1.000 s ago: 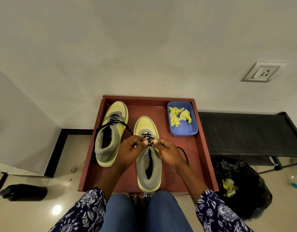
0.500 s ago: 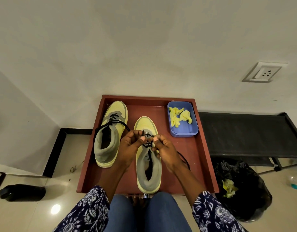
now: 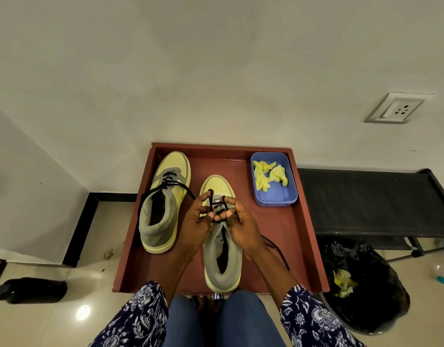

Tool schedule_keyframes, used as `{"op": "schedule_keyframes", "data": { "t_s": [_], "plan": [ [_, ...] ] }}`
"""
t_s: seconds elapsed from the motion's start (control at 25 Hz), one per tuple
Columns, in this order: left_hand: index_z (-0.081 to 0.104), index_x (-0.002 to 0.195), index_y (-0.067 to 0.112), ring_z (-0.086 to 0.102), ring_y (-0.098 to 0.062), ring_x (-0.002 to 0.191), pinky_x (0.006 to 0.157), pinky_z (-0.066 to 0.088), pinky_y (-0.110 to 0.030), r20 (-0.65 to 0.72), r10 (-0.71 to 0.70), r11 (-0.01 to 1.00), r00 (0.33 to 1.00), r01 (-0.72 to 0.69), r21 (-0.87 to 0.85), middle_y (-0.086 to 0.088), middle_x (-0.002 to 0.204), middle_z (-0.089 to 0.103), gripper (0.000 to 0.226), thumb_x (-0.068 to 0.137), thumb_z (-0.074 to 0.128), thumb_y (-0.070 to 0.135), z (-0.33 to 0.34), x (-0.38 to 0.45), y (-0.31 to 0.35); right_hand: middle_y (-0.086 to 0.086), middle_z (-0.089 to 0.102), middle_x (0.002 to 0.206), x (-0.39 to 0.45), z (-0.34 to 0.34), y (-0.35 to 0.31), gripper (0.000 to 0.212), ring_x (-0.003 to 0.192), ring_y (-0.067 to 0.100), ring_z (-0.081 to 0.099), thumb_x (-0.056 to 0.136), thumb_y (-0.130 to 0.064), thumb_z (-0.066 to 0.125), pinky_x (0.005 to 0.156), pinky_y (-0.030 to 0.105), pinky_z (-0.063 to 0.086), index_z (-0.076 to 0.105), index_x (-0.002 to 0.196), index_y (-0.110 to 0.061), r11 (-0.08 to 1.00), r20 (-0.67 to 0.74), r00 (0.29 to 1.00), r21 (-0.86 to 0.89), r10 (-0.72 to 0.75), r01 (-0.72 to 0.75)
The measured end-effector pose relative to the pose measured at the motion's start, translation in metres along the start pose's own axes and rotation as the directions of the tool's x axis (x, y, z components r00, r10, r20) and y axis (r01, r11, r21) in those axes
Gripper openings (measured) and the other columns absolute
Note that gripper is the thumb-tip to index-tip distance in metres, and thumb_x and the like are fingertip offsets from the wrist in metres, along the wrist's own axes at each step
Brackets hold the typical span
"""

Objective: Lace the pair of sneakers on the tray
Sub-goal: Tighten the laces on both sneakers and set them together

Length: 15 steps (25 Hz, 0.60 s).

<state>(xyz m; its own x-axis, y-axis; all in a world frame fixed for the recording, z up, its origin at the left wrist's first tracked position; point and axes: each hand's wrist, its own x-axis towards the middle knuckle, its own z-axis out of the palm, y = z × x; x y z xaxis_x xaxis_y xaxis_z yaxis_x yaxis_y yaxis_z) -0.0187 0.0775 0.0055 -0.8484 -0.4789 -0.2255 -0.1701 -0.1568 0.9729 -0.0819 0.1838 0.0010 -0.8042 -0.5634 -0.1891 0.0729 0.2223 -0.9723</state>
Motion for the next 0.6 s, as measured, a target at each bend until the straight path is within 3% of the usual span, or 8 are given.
{"op": "schedule_keyframes", "data": {
  "t_s": [0.12,0.2,0.28,0.44,0.6],
  "plan": [
    [0.041,0.112,0.013,0.061,-0.009,0.069,0.059,0.051,-0.021,-0.106,-0.053,0.995,0.993,0.042,-0.096,-0.001,0.080,0.058,0.030,0.090,0.047,-0.007,0.005,0.000,0.002,-0.002,0.061,0.079,0.002,0.001,0.002,0.027,0.071,-0.005,0.060,0.098,-0.008,0.038,0.080,0.014,0.048,0.052,0.120,-0.016,0.999,-0.005,0.999,0.023,-0.038,0.038],
    [0.044,0.096,0.011,0.060,-0.010,0.066,0.059,0.051,-0.019,-0.156,-0.124,0.983,0.980,0.099,-0.156,-0.004,0.079,0.058,0.018,0.089,0.052,-0.004,0.005,0.003,0.000,-0.005,0.060,0.084,0.003,0.002,0.001,0.027,0.069,-0.007,0.058,0.098,-0.006,0.040,0.077,0.012,0.047,0.053,0.120,-0.014,0.999,0.006,0.999,0.017,-0.045,0.045],
    [0.051,0.088,0.009,0.061,-0.008,0.063,0.061,0.051,-0.016,-0.126,-0.169,0.970,0.978,0.143,-0.196,-0.008,0.078,0.060,0.011,0.090,0.052,-0.002,0.004,0.006,-0.003,-0.004,0.058,0.083,0.003,0.003,-0.002,0.025,0.066,-0.005,0.058,0.096,-0.003,0.040,0.074,0.014,0.047,0.048,0.109,-0.022,0.999,0.020,0.999,0.034,-0.028,0.027],
    [0.059,0.091,-0.002,0.060,-0.010,0.067,0.067,0.051,-0.019,-0.059,-0.175,0.966,0.983,0.160,-0.205,-0.010,0.078,0.061,0.007,0.089,0.052,-0.002,0.003,0.010,-0.008,0.005,0.054,0.070,0.005,0.000,-0.002,0.025,0.067,0.011,0.055,0.095,0.000,0.040,0.073,0.022,0.048,0.031,0.092,-0.022,0.991,0.034,0.999,0.131,0.036,-0.040],
    [0.062,0.094,-0.008,0.058,-0.015,0.072,0.073,0.049,-0.025,0.011,-0.137,0.980,0.990,0.137,-0.144,-0.013,0.078,0.061,0.013,0.089,0.052,-0.002,0.001,0.010,-0.007,0.005,0.057,0.073,0.008,-0.004,-0.002,0.023,0.070,0.013,0.058,0.095,-0.005,0.045,0.073,0.023,0.049,0.028,0.109,-0.013,0.973,0.065,0.990,0.188,0.123,-0.133]
  ]
}}
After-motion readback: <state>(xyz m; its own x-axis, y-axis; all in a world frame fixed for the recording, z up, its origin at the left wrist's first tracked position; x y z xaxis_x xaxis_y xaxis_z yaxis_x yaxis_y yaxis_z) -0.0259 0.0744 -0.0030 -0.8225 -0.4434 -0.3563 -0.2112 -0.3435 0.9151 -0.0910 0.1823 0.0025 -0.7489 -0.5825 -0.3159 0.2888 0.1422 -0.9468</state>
